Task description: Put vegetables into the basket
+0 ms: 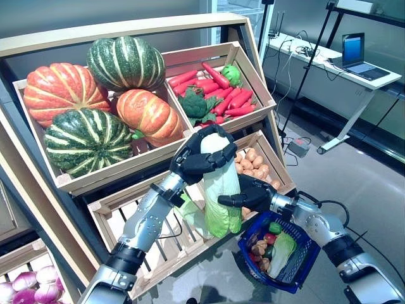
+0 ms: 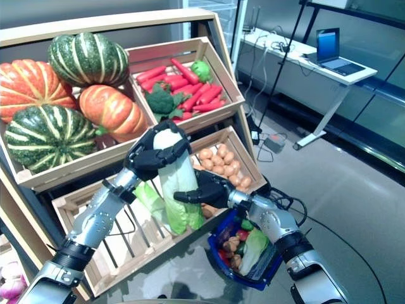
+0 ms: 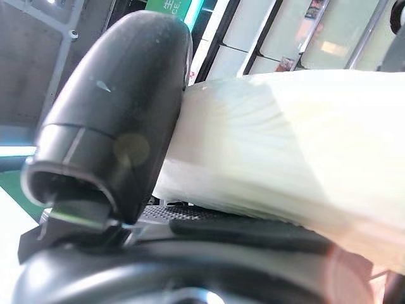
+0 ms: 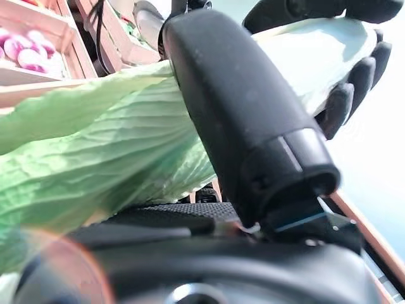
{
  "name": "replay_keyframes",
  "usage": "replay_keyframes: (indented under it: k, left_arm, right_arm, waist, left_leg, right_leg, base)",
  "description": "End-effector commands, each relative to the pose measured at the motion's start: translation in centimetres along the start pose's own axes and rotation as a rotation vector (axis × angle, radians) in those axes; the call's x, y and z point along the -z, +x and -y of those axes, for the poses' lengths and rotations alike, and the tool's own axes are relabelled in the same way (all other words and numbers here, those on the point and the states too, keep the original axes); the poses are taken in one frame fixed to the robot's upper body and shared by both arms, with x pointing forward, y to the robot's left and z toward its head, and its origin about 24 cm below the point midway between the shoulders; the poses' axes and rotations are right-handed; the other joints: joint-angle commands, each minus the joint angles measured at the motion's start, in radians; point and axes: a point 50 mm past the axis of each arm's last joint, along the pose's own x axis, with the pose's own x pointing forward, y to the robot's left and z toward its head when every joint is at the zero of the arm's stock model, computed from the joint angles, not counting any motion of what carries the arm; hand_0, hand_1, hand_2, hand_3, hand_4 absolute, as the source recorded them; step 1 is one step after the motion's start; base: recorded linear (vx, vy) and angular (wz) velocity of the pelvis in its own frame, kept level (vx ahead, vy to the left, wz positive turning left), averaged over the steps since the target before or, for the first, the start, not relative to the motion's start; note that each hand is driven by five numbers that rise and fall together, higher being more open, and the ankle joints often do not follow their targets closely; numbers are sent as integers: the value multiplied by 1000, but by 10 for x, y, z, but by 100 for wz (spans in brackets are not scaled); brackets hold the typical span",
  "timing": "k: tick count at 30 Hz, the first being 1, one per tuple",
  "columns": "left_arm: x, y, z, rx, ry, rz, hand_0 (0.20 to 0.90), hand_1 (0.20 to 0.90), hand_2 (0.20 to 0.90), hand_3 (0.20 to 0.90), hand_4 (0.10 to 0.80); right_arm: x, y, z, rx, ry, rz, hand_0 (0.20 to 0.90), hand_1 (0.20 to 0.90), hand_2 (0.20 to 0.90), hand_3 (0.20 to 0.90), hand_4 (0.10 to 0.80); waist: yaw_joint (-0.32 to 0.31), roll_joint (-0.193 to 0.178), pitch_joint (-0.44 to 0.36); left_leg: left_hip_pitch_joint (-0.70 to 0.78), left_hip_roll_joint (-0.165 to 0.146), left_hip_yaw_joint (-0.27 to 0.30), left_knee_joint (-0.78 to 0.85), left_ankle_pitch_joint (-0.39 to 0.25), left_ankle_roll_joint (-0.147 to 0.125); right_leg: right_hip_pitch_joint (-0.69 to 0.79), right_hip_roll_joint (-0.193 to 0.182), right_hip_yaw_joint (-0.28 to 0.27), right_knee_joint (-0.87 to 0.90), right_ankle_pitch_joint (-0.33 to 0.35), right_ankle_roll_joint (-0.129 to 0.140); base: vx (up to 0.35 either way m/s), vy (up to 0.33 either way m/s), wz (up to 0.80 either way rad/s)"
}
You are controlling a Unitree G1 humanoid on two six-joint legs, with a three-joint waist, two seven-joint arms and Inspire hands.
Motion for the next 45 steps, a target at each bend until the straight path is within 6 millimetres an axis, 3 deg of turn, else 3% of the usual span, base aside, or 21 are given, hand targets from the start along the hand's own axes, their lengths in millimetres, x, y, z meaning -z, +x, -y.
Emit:
replay_keyframes:
  k: [1, 2, 3, 4, 23, 24, 25, 26, 30, 34, 40, 45]
  left_arm:
    - [-27, 64, 89, 555, -198, 247, 300, 300, 300, 300, 400]
    - [-27, 65, 89, 556, -195, 249, 300, 300, 300, 300, 400]
    - [-27, 66, 89, 557, -196, 251, 300, 300, 300, 300, 400]
    - [-27, 66, 89, 556, -198, 253, 300, 300, 300, 300, 400]
    - [-31, 65, 85, 513, -147, 268, 300, 300, 300, 300, 400]
    - [-30, 65, 84, 509, -143, 264, 345, 345, 345, 345, 430]
    - [-30, 64, 84, 512, -137, 251, 488, 488, 488, 488, 525]
    - [-30, 64, 84, 508, -133, 247, 900, 900, 900, 900, 800]
    - [-28, 62, 78, 485, -70, 218, 900, 900, 900, 900, 800]
    - [-29, 55, 58, 376, -34, 189, 900, 900, 900, 900, 800]
    - [-33, 29, 12, 157, 32, 209, 900, 900, 900, 900, 800]
    - [-39, 11, -8, 67, 45, 250, 900, 900, 900, 900, 800]
  right_arm:
    - [-63, 41, -36, -352, 95, 281, 900, 900, 900, 900, 800]
    - [-61, 42, -37, -356, 102, 276, 860, 860, 860, 860, 773]
    - [-61, 43, -36, -337, 109, 277, 434, 434, 434, 434, 489]
    - [-61, 43, -34, -304, 125, 288, 300, 300, 300, 300, 400]
    - [-61, 43, -30, -189, 125, 314, 300, 300, 300, 300, 400]
    - [-60, 42, -29, -183, 126, 317, 300, 300, 300, 300, 400]
    - [-58, 41, -27, -176, 125, 320, 300, 300, 300, 300, 400]
    - [-58, 40, -27, -173, 126, 321, 300, 300, 300, 300, 400]
    - [-56, 34, -22, -142, 119, 331, 300, 300, 300, 300, 400]
    - [-52, 18, -9, -74, 131, 377, 300, 300, 300, 300, 400]
    - [-32, -21, 12, 48, 155, 420, 300, 300, 300, 300, 400]
    - [-14, -50, 27, 155, 196, 459, 300, 300, 300, 300, 400]
  waist:
    - [20, 11, -95]
    - [20, 11, -95]
    - [19, 11, -97]
    - [19, 10, -97]
    - [6, 10, -90]
    - [6, 10, -90]
    - [5, 11, -90]
    - [5, 11, -91]
    - [2, 11, -92]
    - [-7, 13, -91]
    - [-22, 15, -86]
    - [-32, 14, -83]
  left_leg:
    - [78, -9, 1, 2, -182, -8]
    - [78, -9, 1, 2, -182, -8]
    - [78, -9, 1, 2, -182, -9]
    - [79, -9, 2, 2, -182, -9]
    - [75, -5, 12, 2, -175, -8]
    - [75, -5, 12, 2, -175, -7]
    - [75, -5, 14, 2, -174, -7]
    - [74, -5, 15, 2, -174, -7]
    - [74, -3, 22, 2, -174, -8]
    - [74, 1, 36, 2, -175, -8]
    - [76, 5, 52, 2, -174, -9]
    - [77, 10, 67, 2, -173, -11]
  right_leg:
    - [-17, 38, -11, 1, -17, -77]
    - [-17, 38, -11, 1, -17, -77]
    - [-16, 38, -10, 1, -17, -77]
    - [-16, 38, -10, 1, -18, -78]
    - [-24, 37, -3, 1, -10, -76]
    - [-25, 37, -2, 1, -10, -76]
    - [-26, 37, -1, 1, -10, -76]
    - [-26, 38, -1, 1, -10, -76]
    - [-30, 39, 3, 1, -8, -74]
    - [-34, 42, 10, 1, -6, -73]
    - [-38, 45, 23, 1, -7, -73]
    - [-43, 45, 28, 1, -6, -71]
  base:
    - [0, 0, 0]
    - [0, 0, 0]
    - [0, 0, 0]
    - [0, 0, 0]
    - [0, 0, 0]
    - [0, 0, 0]
    - [0, 0, 0]
    - [0, 0, 0]
    - [-2, -9, -3]
    - [-2, -11, -6]
    - [2, -3, -5]
    - [5, -7, -6]
